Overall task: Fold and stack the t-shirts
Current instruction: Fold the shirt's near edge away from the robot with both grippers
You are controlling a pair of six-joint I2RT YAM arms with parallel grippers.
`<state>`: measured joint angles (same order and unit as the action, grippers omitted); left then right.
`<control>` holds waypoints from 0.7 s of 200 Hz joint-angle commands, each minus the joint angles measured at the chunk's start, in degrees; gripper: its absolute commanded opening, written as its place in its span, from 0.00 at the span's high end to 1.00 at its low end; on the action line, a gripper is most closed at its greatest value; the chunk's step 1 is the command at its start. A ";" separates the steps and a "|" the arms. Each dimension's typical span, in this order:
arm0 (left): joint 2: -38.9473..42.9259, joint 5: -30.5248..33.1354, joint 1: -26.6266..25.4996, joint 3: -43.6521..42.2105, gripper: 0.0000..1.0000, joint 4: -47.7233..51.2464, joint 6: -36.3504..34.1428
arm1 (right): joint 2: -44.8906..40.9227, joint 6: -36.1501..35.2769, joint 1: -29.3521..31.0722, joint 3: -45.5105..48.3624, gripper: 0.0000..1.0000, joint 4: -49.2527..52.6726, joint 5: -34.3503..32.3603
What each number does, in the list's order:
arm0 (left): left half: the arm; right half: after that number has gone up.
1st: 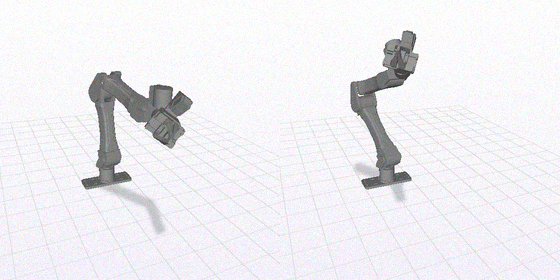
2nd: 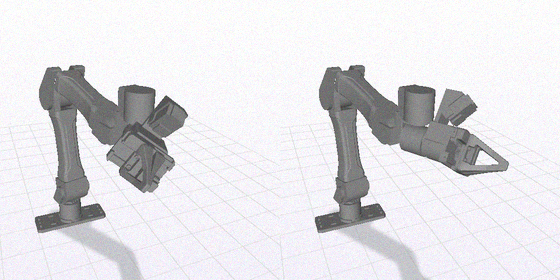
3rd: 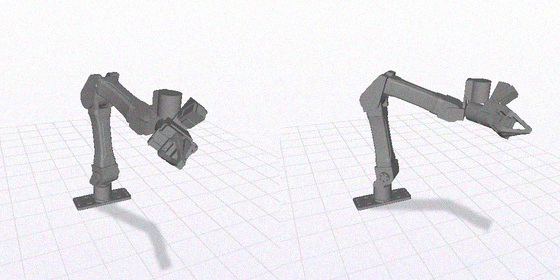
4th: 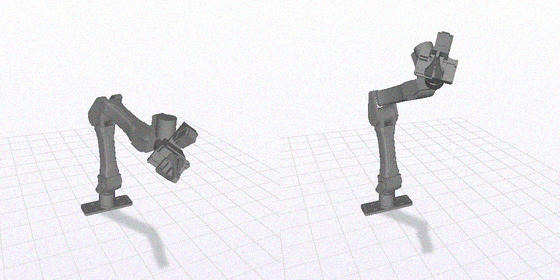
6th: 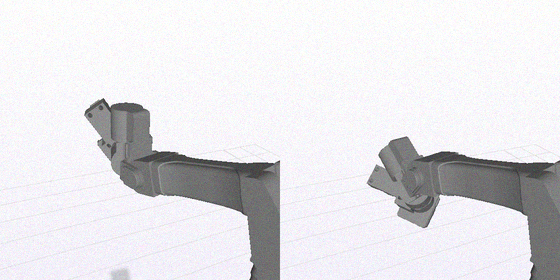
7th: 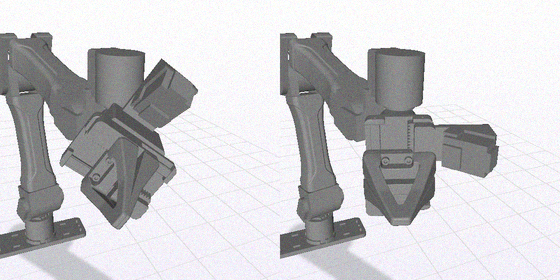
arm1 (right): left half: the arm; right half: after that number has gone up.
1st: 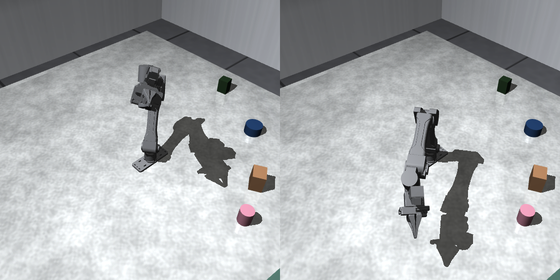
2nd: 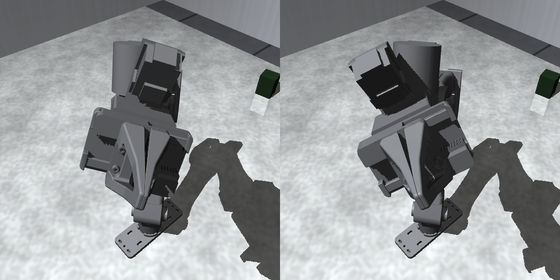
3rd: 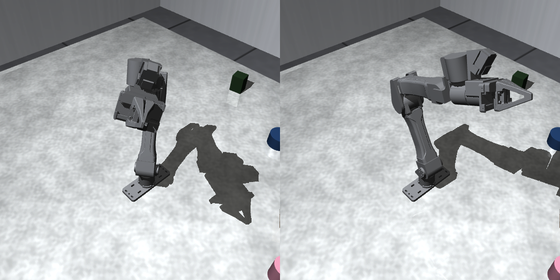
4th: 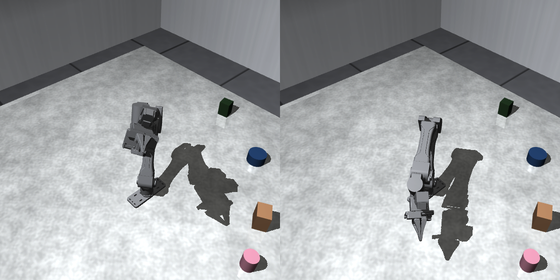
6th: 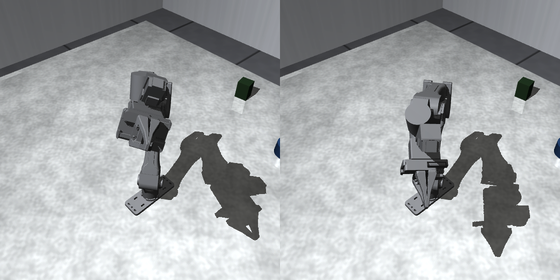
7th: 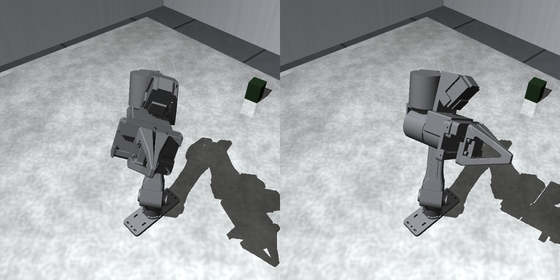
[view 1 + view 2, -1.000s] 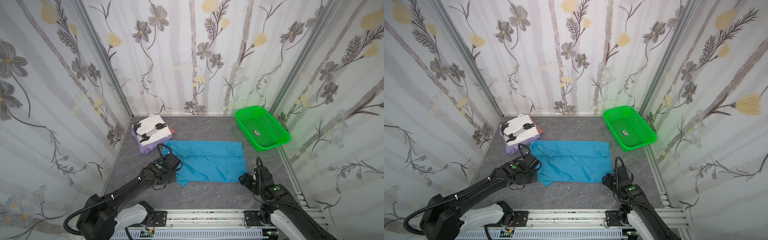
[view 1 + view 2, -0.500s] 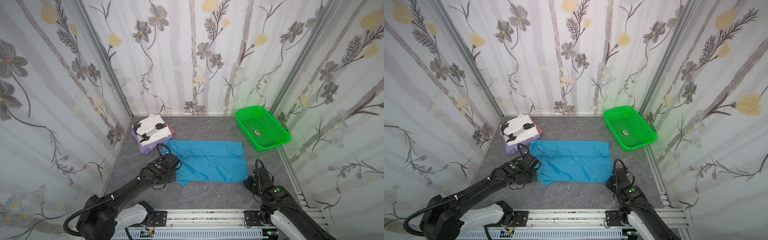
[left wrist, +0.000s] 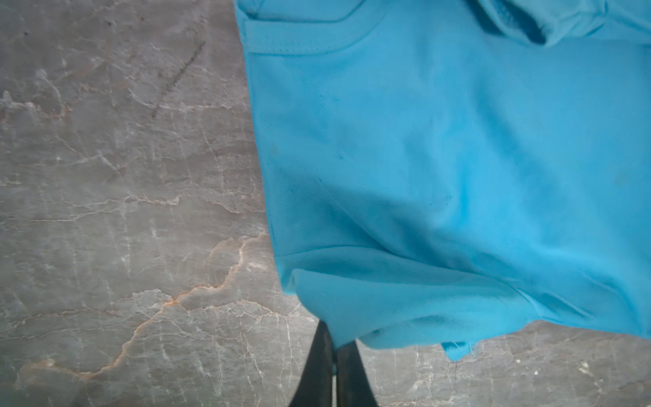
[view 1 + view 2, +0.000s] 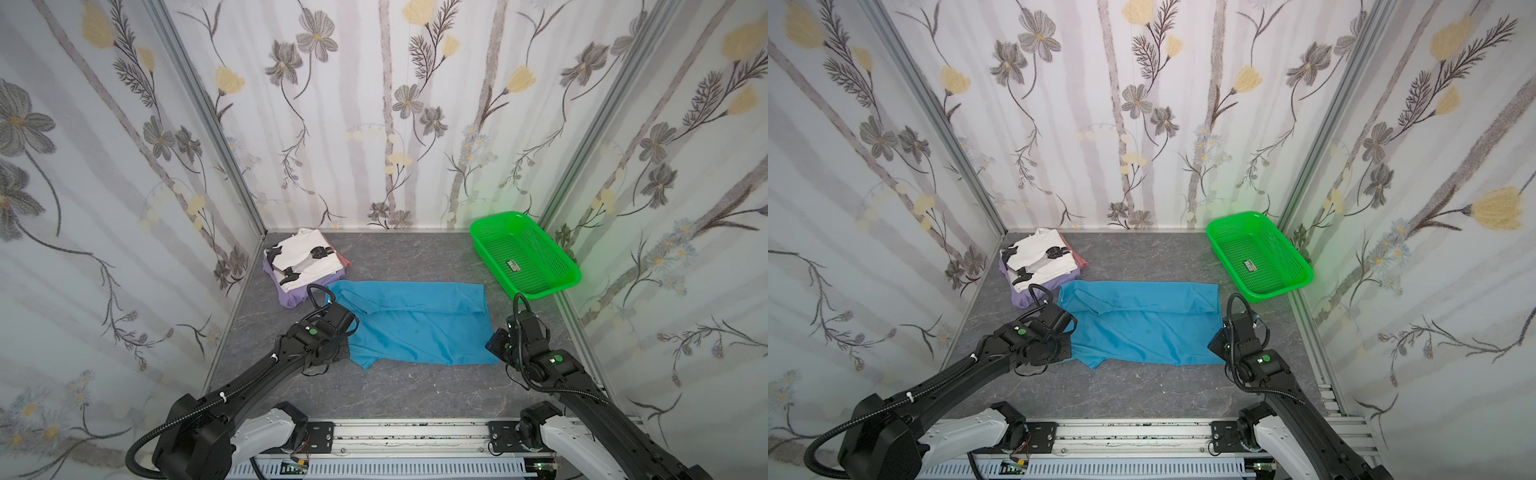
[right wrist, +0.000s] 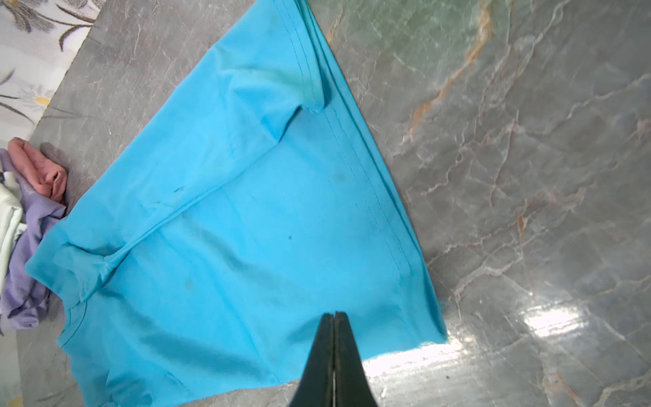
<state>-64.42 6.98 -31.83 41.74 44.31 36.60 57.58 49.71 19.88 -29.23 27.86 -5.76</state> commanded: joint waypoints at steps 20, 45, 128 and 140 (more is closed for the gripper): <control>-3.08 -1.24 5.49 5.65 1.00 -3.53 -4.84 | 16.57 -8.30 -4.25 -9.27 0.99 -7.89 4.03; -3.96 -2.19 6.12 6.98 1.00 -2.71 -5.48 | 15.23 -6.71 -1.69 -7.45 0.61 -6.51 1.71; -5.81 -5.18 10.39 4.50 1.00 -4.79 -5.20 | -4.58 1.88 2.31 10.06 0.43 2.24 7.61; -5.88 -5.53 10.48 4.15 1.00 -5.20 -5.13 | -5.09 1.92 2.31 10.99 0.48 1.36 7.64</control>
<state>-70.15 2.28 -21.58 46.35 40.53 31.51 53.54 49.58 21.89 -19.44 28.97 1.56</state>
